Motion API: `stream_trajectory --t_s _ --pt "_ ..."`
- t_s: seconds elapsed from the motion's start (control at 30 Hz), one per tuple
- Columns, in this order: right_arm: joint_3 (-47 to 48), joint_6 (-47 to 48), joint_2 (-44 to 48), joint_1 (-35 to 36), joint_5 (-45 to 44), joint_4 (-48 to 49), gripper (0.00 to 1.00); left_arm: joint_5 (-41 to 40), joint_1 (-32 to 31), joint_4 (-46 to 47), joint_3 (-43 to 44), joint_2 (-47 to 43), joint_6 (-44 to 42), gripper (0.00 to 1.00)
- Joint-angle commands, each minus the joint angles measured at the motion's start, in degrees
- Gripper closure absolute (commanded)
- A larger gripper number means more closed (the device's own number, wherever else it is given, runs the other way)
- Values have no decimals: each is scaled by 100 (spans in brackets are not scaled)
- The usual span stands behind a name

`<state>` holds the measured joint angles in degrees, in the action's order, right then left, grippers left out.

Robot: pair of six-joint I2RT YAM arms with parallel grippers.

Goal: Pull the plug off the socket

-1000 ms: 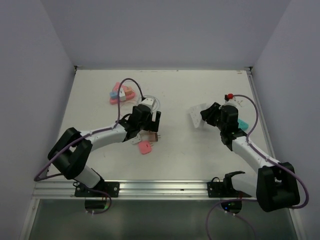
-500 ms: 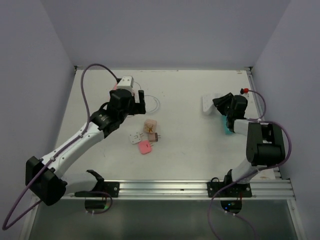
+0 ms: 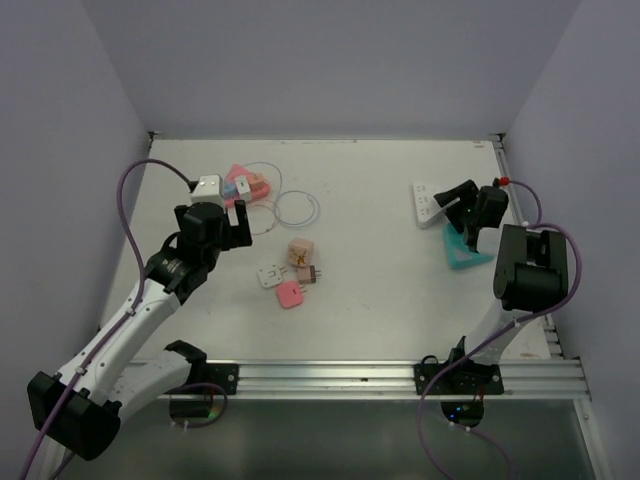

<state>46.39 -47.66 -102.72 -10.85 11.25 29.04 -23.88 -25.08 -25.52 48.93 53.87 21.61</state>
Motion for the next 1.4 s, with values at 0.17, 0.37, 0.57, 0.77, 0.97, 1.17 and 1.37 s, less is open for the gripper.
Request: stream_trajectory --t_s 0.17,0.37,0.57,0.77,0.97,1.17,1.37 --pt "510 696 691 -13 -544 -1531 4 -117 56 100 -331 10 -183 0" --pt "775 1083 1612 48 -677 -2736 1 110 179 205 -305 45 -157 0" --pt "731 1504 2841 688 -219 -3413 1 637 477 232 80 465 10 0" --pt "248 2102 4038 1892 289 -3283 1 1324 1161 310 819 1248 300 0" --pt "-209 2252 4549 2043 1116 -2983 1 1333 1532 749 1487 2048 423 0" --pt "-561 2384 4866 2104 1644 -2544 1 1842 2094 1434 2129 3049 459 0" --pt "-719 2507 5016 2201 1591 -2456 1 2509 2727 1891 3034 4438 283 5"
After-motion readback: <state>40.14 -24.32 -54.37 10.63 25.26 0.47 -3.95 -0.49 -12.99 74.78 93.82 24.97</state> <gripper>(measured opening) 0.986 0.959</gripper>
